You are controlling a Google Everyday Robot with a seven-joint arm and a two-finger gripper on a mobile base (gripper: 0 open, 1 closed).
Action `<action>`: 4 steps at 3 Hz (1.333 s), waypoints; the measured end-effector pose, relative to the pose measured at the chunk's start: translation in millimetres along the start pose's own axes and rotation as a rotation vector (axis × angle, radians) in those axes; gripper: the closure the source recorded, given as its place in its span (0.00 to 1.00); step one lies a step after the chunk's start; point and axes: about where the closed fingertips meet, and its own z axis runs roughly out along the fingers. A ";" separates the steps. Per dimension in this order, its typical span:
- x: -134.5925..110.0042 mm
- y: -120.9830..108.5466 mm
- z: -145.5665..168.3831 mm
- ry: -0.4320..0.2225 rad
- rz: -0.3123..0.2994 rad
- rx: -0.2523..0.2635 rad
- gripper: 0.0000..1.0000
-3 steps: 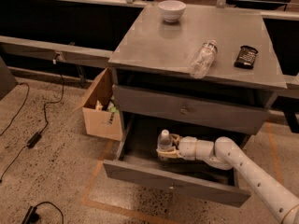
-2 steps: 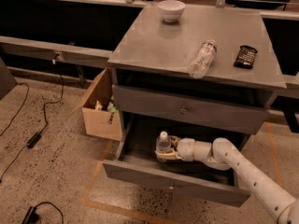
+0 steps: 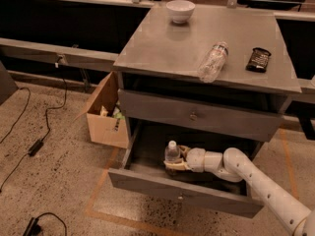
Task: Place blue plastic bottle into middle drawer
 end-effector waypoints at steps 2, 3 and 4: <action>-3.6 -5.4 -10.1 0.036 -0.014 0.057 0.00; -21.8 -10.0 -26.5 0.034 -0.002 0.138 0.00; -42.5 -12.2 -55.2 0.037 0.025 0.257 0.18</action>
Offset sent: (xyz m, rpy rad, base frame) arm 0.0038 -0.0246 0.0132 -0.0664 -0.0268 -0.1108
